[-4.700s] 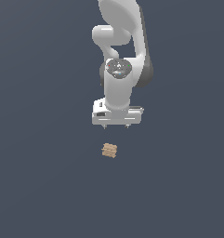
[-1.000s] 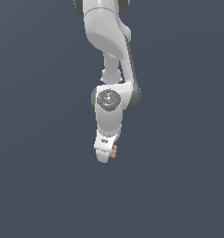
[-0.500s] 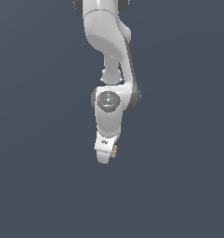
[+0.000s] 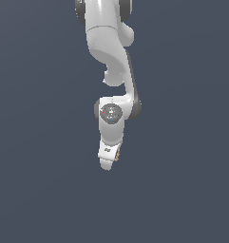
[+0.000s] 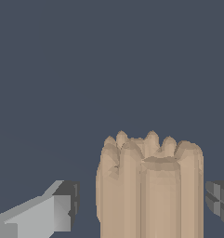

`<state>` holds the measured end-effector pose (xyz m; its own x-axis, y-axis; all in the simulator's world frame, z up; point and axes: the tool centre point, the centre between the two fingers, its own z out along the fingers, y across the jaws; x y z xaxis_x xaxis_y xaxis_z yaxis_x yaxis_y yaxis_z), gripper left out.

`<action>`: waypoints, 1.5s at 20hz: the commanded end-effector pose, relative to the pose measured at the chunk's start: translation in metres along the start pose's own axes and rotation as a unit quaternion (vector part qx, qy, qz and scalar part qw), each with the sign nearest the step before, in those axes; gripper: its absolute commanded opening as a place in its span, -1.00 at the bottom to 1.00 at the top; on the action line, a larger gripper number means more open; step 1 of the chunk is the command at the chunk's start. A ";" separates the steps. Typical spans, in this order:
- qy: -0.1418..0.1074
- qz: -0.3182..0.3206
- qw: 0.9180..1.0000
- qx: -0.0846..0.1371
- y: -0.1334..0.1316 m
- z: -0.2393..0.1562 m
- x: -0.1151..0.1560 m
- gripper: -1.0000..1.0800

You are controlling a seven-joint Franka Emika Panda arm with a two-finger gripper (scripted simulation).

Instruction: Pick up the object and move it to a goal position.

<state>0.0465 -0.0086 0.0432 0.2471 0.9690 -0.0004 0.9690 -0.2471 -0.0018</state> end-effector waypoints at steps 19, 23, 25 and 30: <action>0.000 0.000 1.000 -0.001 0.000 -0.001 -0.001 -1.00; 0.000 0.000 1.000 -0.001 -0.004 -0.014 -0.002 -1.00; 0.000 0.000 1.000 -0.001 -0.007 -0.023 -0.003 -1.00; -0.001 0.000 1.000 -0.001 -0.017 -0.054 -0.007 -1.00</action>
<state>0.0313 -0.0110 0.0869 0.2467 0.9691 -0.0016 0.9691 -0.2467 -0.0009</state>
